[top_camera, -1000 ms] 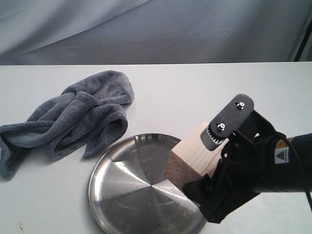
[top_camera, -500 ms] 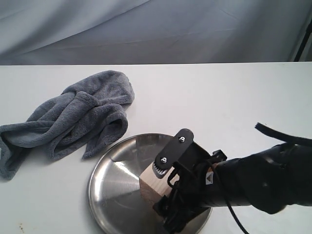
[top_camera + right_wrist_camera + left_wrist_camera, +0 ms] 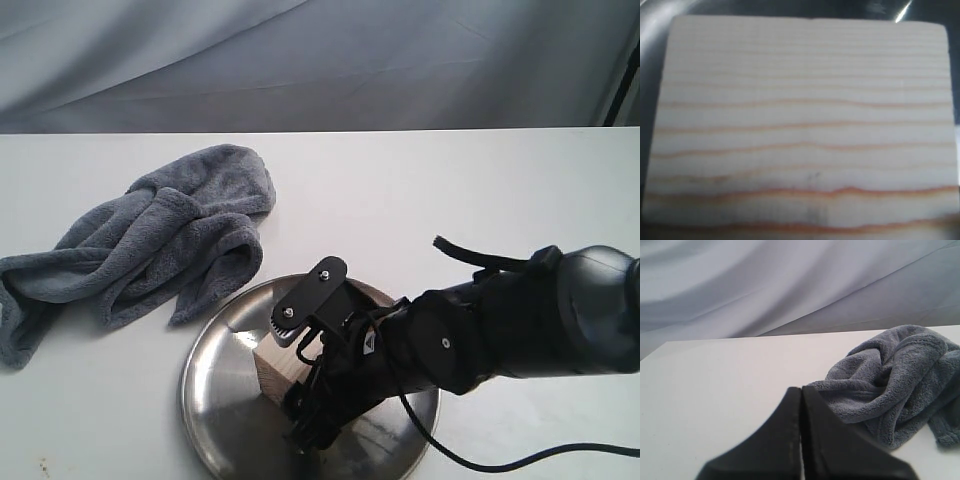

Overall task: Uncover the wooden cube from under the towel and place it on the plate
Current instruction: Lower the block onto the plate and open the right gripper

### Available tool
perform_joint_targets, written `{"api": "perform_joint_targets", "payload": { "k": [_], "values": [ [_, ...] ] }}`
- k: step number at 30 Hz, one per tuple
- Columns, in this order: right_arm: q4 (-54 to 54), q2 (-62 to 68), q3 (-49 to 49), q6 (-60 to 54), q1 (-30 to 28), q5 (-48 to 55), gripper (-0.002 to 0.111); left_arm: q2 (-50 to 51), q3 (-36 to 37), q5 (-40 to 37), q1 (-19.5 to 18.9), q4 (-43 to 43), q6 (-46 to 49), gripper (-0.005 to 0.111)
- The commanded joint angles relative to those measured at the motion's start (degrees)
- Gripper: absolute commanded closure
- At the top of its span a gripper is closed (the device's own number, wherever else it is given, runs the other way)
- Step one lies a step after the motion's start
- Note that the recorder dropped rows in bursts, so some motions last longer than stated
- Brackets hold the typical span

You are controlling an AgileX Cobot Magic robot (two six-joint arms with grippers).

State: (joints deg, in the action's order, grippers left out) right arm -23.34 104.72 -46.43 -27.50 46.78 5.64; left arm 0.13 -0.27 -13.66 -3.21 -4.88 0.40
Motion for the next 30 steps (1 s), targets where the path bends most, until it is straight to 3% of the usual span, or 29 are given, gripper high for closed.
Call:
{"api": "perform_joint_targets", "payload": {
  "k": [1,6,17,30],
  "values": [
    [0.4,-0.3,-0.7,-0.6,0.1,-1.7,0.097,-0.1,0.3,0.6,-0.2,0.0,0.0,0.107],
    [0.4,-0.3,-0.7,-0.6,0.1,-1.7,0.087,-0.1,0.3,0.6,-0.2,0.0,0.2,0.107],
    [0.4,-0.3,-0.7,-0.6,0.1,-2.0,0.032,-0.1,0.3,0.6,-0.2,0.0,0.2,0.107],
    [0.2,-2.0,-1.0,-0.5,0.1,-1.9,0.003,-0.1,0.3,0.6,-0.2,0.0,0.1,0.107]
  ]
}}
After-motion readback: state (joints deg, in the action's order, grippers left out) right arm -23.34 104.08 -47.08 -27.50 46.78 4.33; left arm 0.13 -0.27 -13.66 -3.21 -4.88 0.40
